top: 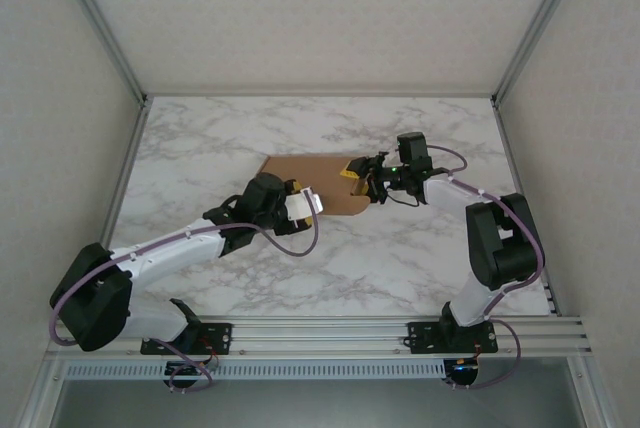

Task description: Fold the paper box

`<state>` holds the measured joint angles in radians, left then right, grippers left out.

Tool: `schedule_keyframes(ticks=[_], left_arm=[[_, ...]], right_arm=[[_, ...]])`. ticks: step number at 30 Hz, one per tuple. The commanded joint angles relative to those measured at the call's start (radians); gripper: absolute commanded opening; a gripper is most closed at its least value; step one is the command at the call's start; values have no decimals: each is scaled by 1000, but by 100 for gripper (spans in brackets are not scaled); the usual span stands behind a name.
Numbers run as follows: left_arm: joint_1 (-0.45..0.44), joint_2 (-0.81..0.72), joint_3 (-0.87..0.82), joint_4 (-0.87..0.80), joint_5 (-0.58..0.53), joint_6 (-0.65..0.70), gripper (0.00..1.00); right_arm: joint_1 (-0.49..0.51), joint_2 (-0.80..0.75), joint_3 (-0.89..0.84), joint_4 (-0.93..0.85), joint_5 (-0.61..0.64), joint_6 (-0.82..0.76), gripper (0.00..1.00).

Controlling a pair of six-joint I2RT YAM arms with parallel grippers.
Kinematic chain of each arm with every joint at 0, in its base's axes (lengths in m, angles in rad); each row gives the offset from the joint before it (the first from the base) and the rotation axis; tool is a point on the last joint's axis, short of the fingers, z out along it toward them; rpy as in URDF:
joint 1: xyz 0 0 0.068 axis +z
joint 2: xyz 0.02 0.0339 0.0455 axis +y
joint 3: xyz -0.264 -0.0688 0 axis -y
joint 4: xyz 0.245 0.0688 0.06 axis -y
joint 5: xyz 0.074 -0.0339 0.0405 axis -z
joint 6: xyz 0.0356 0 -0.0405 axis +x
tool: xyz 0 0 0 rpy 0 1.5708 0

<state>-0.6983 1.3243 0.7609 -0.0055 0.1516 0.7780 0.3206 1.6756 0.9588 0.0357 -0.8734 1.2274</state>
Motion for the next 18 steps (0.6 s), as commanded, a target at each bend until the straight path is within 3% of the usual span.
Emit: schedule_keyframes(ticks=[1, 6, 11, 15, 18], left_arm=[[-2, -5, 32, -116, 85, 53, 70], [-3, 42, 50, -76, 31, 19, 70], [-12, 28, -2, 77, -96, 3, 73], [-20, 33, 5, 76, -125, -7, 75], [-34, 45, 42, -21, -61, -22, 85]], right_arm=[[8, -42, 8, 15, -79, 23, 38], [9, -60, 14, 9, -80, 27, 38], [8, -80, 12, 3, -80, 32, 39], [8, -82, 6, 17, -79, 45, 39], [8, -76, 3, 32, -85, 56, 39]])
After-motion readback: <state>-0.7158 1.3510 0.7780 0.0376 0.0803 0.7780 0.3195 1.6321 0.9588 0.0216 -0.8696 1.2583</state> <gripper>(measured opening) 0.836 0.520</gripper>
